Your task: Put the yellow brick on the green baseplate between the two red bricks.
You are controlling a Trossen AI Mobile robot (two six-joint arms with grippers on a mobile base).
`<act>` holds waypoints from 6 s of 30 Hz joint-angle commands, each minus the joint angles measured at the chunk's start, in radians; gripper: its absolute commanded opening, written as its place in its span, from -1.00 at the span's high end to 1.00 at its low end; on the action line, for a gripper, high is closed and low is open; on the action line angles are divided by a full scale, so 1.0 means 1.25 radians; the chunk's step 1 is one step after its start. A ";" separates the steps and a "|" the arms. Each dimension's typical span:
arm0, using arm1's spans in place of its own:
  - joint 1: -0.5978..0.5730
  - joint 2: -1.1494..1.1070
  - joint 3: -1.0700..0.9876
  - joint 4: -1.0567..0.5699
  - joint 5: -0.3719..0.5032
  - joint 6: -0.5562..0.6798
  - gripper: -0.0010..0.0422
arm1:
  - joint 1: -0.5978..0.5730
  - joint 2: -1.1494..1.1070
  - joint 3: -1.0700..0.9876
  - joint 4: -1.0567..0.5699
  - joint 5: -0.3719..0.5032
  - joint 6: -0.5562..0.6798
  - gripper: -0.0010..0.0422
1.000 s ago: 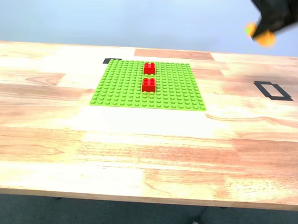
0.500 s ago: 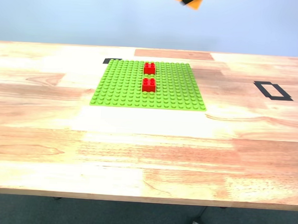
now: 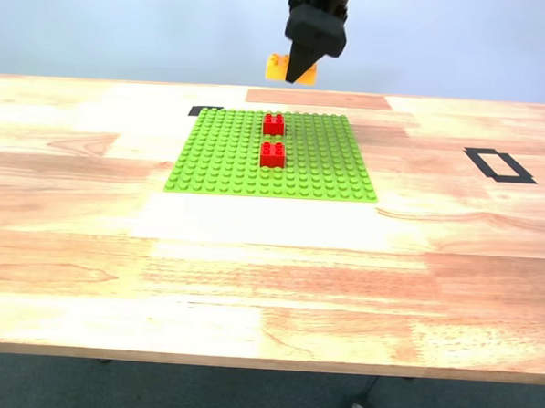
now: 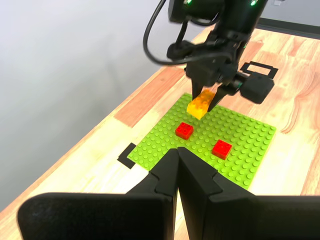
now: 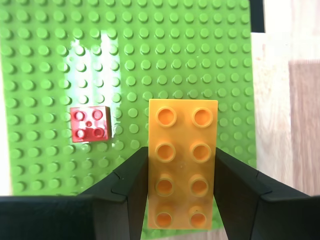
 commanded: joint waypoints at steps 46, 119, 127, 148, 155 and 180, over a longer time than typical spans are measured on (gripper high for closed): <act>0.000 -0.003 -0.001 -0.004 0.000 0.000 0.96 | 0.028 0.112 -0.088 0.149 0.006 -0.006 0.83; 0.000 -0.005 -0.002 0.008 0.000 0.001 0.96 | 0.031 0.025 -0.120 0.169 0.015 0.056 0.95; 0.000 -0.007 -0.001 0.005 0.000 0.001 0.96 | 0.034 0.047 -0.149 0.188 0.016 0.056 0.92; 0.000 -0.010 0.000 -0.002 0.000 0.001 0.96 | 0.043 0.048 -0.167 0.224 -0.027 0.098 0.92; 0.000 -0.010 0.001 -0.006 0.000 0.001 0.96 | 0.041 0.048 -0.234 0.280 -0.025 0.098 0.92; 0.000 -0.011 -0.002 0.000 0.000 0.000 0.96 | -0.015 -0.204 -0.173 0.254 0.023 0.121 0.92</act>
